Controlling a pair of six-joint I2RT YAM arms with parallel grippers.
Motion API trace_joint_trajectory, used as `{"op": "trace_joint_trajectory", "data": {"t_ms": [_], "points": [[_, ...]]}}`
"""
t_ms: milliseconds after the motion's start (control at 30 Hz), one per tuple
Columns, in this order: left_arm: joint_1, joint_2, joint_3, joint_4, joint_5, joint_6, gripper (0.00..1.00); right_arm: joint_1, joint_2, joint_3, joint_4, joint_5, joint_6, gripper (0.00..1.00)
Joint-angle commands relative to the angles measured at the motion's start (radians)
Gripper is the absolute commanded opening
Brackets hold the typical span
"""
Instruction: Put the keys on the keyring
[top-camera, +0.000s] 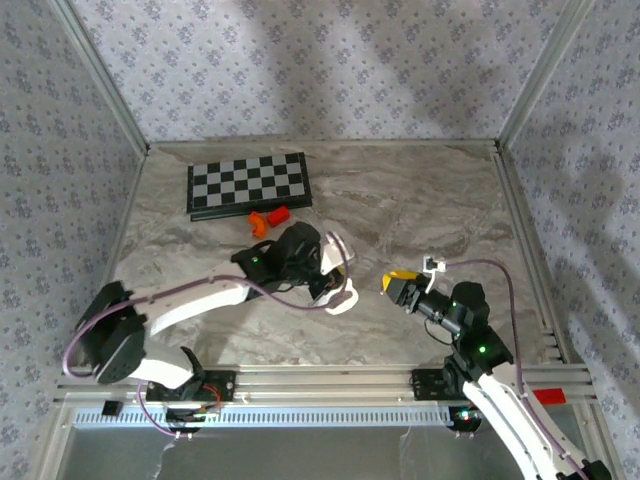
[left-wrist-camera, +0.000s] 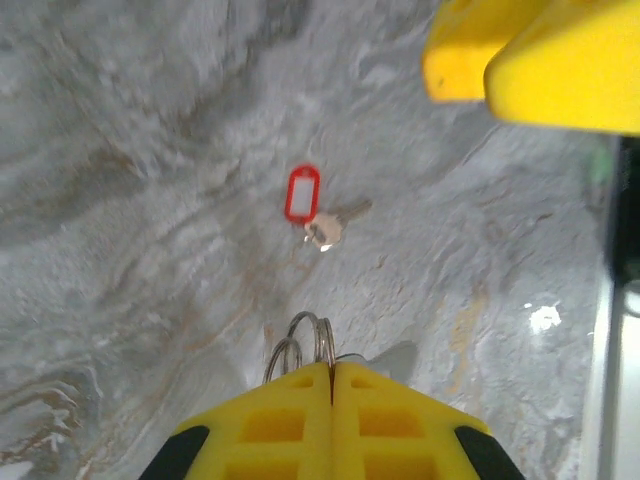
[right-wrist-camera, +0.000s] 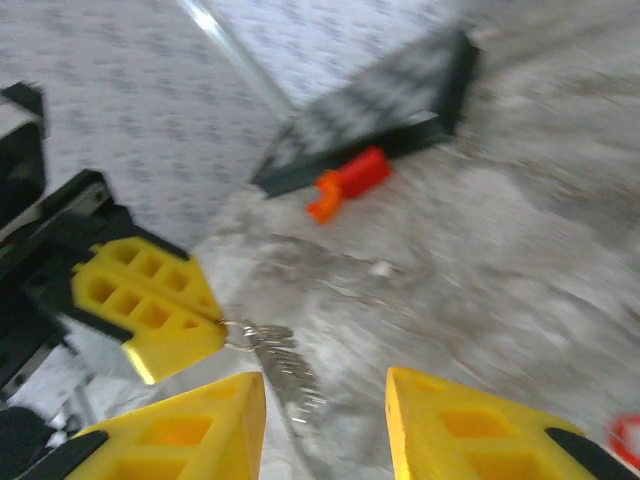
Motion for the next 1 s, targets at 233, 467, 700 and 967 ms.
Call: {"op": "trace_joint_trajectory", "data": {"t_ms": [233,467,700,967], "points": [[0.000,-0.305,-0.125,0.233,0.092,0.050,0.00,0.192,0.084,0.182,0.203,-0.164,-0.233,0.34],[0.004,-0.404,-0.136,0.263,0.135,0.096,0.00,0.247,0.212,0.332,0.132,-0.168,-0.344,0.33],[0.004,-0.455,-0.130,0.285,0.205,0.105,0.00,0.299,0.270,0.364,0.163,-0.190,-0.382,0.27],[0.004,-0.463,-0.126,0.332,0.269,0.075,0.00,0.346,0.299,0.361,0.231,-0.213,-0.387,0.25]]}}
